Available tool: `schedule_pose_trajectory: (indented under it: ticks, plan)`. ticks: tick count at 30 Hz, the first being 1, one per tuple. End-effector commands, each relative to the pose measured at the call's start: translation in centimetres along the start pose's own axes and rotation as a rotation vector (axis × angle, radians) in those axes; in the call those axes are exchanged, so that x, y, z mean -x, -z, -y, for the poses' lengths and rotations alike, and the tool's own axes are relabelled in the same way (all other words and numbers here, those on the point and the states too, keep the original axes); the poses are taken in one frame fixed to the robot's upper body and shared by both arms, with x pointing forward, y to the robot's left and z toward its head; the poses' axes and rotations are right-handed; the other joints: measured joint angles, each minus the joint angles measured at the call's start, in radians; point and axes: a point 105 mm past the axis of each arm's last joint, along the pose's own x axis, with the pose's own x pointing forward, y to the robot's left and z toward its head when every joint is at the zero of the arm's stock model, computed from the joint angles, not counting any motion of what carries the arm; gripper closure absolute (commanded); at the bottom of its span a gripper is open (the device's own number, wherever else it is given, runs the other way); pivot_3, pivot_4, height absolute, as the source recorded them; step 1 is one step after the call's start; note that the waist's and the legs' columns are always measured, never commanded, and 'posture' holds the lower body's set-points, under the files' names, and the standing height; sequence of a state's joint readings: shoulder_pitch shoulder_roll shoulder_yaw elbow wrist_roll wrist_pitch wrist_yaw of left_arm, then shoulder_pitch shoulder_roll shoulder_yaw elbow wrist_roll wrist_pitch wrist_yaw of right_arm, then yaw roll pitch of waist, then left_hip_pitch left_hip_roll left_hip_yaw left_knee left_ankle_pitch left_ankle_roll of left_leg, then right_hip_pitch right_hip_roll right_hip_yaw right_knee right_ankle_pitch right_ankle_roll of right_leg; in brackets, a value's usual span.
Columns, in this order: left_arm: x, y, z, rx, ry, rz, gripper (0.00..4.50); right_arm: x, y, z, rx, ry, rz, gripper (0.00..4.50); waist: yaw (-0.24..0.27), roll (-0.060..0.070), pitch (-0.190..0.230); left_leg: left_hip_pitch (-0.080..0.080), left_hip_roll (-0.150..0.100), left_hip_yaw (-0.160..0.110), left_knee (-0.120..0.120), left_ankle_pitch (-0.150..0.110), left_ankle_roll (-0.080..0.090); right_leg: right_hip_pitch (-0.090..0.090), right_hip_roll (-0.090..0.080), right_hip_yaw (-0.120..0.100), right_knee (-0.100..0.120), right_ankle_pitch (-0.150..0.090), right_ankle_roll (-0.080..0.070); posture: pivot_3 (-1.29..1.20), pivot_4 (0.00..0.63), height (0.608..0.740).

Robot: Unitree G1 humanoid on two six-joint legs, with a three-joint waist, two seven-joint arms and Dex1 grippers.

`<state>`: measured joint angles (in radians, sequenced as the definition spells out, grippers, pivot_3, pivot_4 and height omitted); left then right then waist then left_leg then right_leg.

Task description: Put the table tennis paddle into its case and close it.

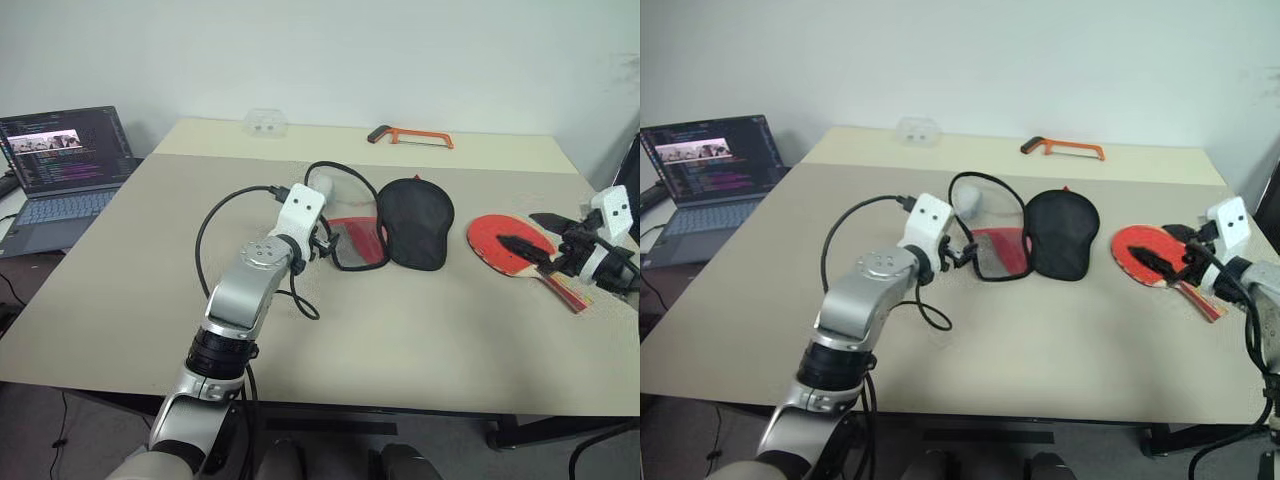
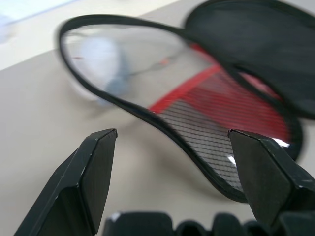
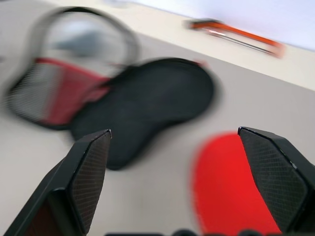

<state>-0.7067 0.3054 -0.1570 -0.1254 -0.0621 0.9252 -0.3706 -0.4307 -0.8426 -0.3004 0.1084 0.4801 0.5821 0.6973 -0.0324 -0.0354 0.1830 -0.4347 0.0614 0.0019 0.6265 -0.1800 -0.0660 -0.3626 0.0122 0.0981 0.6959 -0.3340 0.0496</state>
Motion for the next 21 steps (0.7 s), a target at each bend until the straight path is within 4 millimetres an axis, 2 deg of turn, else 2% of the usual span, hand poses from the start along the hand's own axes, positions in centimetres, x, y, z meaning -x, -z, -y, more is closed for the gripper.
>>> schedule_pose_trajectory:
  ticks: [1, 7, 10, 14, 17, 21]
  plan:
    - [0.9, -2.0, 0.7, -0.056, 0.114, 0.09, 0.57, 0.8, 0.0, 2.8, -0.036, 0.158, -0.031, 0.0, 0.0, 0.0, 0.0, 0.0, 0.0, 0.0, 0.0, 0.0, 0.0, 0.0, 0.0, 0.0, 0.0, 0.0, 0.0, 0.0, 0.15, 0.74]
    - [1.8, -2.1, -0.3, -0.071, 0.217, 0.11, 0.57, 1.1, 4.6, 4.1, -0.084, 0.289, -0.346, 0.0, 0.0, 0.001, 0.0, 0.0, 0.0, 0.001, 0.0, 0.0, 0.0, -0.001, 0.0, 0.001, 0.0, 0.0, 0.0, 0.0, 0.15, 0.74]
    - [1.8, -2.0, -0.2, -0.07, 0.228, 0.112, 0.57, 1.2, 5.8, 4.3, -0.109, 0.312, -0.411, 0.0, -0.001, 0.002, 0.001, 0.0, 0.0, 0.001, 0.0, 0.0, 0.0, -0.001, 0.0, 0.001, 0.0, 0.0, 0.0, 0.0, 0.15, 0.74]
    - [1.7, -1.9, 1.1, -0.069, 0.27, 0.119, 0.57, 1.0, 7.3, 4.7, -0.12, 0.323, -0.462, 0.0, 0.0, 0.002, 0.001, 0.0, 0.0, 0.001, 0.0, 0.0, 0.0, -0.001, 0.0, 0.001, 0.0, 0.0, 0.0, 0.0, 0.15, 0.74]
    - [1.7, -2.1, 1.8, -0.058, 0.297, 0.138, 0.57, 0.7, 7.4, 4.7, -0.109, 0.299, -0.434, 0.0, 0.0, 0.002, 0.001, 0.0, 0.0, 0.001, -0.001, 0.0, 0.0, -0.001, 0.0, 0.001, -0.001, 0.0, 0.0, 0.0, 0.15, 0.74]
    - [1.8, -2.5, 1.0, -0.019, 0.285, 0.163, 0.57, 0.0, 4.4, 3.1, -0.062, 0.18, -0.273, 0.0, -0.002, 0.004, 0.002, 0.0, 0.0, 0.001, -0.001, 0.0, 0.0, -0.002, 0.0, 0.001, 0.0, 0.0, 0.0, 0.0, 0.15, 0.74]
